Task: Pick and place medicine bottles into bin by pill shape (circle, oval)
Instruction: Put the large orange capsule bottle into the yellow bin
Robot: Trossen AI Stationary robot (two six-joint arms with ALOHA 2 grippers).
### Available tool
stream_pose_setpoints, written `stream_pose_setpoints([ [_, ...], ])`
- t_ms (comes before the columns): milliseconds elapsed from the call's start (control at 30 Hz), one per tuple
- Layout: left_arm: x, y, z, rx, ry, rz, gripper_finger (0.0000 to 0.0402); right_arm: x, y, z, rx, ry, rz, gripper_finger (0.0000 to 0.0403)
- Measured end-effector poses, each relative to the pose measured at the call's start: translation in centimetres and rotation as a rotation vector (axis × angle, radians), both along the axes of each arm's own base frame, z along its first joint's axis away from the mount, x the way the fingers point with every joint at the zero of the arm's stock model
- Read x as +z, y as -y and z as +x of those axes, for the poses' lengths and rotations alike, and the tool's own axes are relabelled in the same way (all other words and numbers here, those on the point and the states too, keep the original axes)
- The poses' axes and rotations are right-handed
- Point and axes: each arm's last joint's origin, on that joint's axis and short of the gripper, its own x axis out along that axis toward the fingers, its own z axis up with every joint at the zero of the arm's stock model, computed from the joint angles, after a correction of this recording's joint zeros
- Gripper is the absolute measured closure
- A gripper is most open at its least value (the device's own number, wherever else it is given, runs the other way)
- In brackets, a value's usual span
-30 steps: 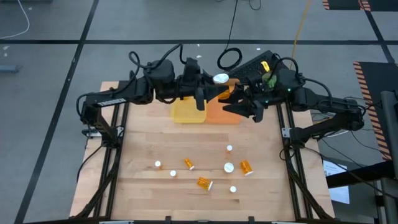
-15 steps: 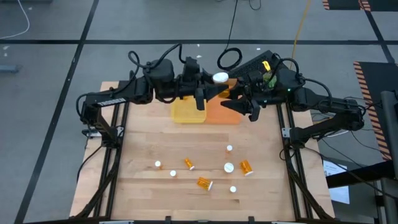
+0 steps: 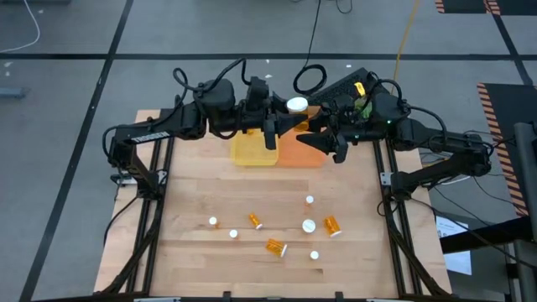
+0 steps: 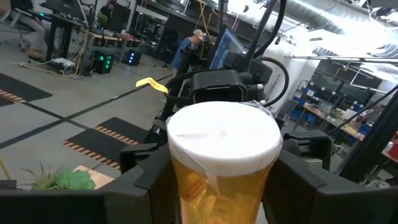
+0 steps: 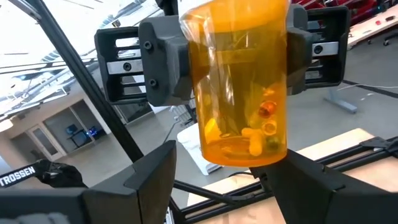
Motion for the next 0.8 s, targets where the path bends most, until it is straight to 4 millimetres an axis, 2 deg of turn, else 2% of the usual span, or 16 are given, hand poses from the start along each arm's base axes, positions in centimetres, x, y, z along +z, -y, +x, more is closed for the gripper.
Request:
stream_pose_setpoints([
  [367,0.66,0.16,-0.27,-0.018,0.054,0.011,0.0202,-0.16,0.10,-0.01,-0.024,-0.017,-0.022,0.0167],
  [800,0.01,0.28,-0.06,-0.042,-0.007,0.021,0.0202,-0.33,0.04,0.03,-0.008,-0.027,-0.043,0.0167],
])
